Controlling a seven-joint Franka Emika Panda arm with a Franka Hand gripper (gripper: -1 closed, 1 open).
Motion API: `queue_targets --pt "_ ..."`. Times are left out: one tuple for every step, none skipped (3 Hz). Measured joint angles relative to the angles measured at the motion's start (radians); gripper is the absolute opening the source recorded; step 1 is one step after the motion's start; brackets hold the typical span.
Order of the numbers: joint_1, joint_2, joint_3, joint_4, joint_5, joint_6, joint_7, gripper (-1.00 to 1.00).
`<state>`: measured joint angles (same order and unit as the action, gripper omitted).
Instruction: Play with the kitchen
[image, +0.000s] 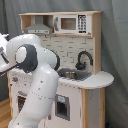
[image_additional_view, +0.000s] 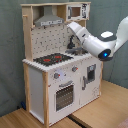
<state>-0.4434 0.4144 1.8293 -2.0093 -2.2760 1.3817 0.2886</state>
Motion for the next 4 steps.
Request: queue_targets --pt "0.089 0.002 -0.060 -0.021 0.001 0.000 0.002 1.00" --pt "0.192 0.005 -0.130 -0.033 0.013 0.001 0.002 1.00" --pt "0.285 0.008 -0.196 -0.035 0.027 0.001 0.003 1.00" --pt "0.384 0.021 -0.269 -0.035 0.033 0.001 0.008 1.00"
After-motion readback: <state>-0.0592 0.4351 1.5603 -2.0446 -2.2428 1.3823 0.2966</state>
